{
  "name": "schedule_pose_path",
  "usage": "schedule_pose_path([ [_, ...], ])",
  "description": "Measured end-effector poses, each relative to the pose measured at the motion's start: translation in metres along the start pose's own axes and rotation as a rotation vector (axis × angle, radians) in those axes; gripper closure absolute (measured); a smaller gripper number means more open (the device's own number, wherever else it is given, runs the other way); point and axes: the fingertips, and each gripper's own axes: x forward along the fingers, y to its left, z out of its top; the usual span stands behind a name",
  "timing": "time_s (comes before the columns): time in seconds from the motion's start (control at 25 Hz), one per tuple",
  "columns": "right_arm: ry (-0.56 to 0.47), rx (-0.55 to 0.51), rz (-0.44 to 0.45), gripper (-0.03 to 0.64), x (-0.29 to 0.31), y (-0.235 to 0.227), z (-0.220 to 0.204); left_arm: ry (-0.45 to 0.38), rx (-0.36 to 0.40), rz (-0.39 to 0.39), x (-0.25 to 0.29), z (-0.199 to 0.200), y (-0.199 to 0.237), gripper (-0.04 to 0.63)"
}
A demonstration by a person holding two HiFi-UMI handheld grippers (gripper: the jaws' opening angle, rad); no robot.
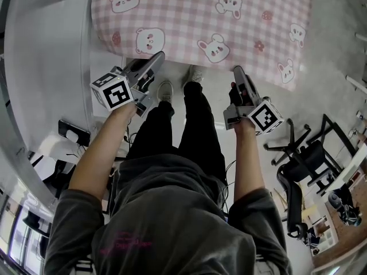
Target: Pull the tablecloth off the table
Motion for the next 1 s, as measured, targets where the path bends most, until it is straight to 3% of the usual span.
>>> schedule_pose_path([
  [0.44, -0.067, -0.013, -0.01, 0.612, -0.012, 0.023, 0.01, 0.014, 0.033, -0.033, -0.005, 0.021, -0.022, 0.597],
  [1.0, -0.076, 0.002, -0.023, 0.612, -0.032, 0.047, 0.007, 0.038, 0.042, -0.047, -0.019, 0.032, -0.043, 0.597],
])
